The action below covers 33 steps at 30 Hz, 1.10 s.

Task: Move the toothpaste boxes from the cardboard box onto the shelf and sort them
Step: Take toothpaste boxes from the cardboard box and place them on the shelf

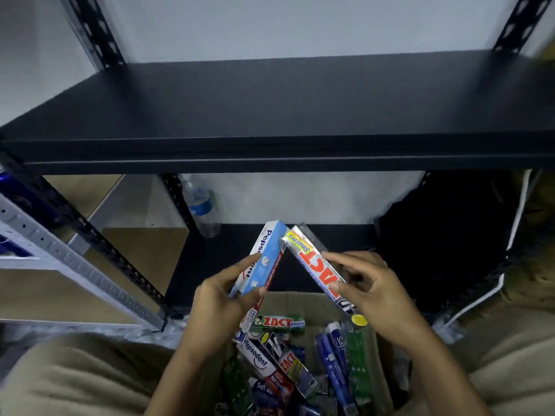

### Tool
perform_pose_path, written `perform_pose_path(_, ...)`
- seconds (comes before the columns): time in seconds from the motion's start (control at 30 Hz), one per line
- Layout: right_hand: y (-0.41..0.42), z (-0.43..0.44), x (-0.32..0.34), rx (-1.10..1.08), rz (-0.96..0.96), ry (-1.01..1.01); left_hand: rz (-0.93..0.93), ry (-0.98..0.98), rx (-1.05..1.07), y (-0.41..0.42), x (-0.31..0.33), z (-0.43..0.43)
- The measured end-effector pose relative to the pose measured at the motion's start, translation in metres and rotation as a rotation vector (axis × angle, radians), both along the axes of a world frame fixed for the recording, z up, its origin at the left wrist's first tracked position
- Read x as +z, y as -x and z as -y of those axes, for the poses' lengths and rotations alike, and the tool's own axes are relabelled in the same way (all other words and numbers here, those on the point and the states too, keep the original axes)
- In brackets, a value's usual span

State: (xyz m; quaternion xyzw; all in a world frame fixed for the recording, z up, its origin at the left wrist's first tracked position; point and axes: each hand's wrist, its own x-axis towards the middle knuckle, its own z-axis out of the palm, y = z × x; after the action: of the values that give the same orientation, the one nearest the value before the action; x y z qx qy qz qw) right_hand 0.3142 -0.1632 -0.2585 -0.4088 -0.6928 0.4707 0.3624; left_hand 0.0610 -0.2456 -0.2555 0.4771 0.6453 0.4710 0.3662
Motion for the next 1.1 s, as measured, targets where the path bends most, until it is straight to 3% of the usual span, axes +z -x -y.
perform_pose_path(0.3, 0.004, 0.006, 0.117, 0.14, -0.134, -0.279, -0.103, -0.084, -0.056, 0.022, 0.07, 0.021)
perform_pose_path(0.53, 0.016, -0.007, 0.193, 0.173, -0.082, -0.486, -0.285, -0.09, -0.088, 0.047, 0.135, 0.034)
perform_pose_path(0.73, 0.031, -0.054, 0.234, 0.114, 0.058, -0.594, -0.461, -0.193, -0.105, 0.065, 0.207, 0.035)
perform_pose_path(0.87, 0.046, -0.091, 0.248, 0.096, 0.318, -0.653, -0.502, -0.261, -0.052, 0.082, 0.243, 0.012)
perform_pose_path(1.1, 0.066, -0.163, 0.235, 0.144, 0.505, -0.692, -0.773, -0.229, 0.029, 0.101, 0.244, -0.083)
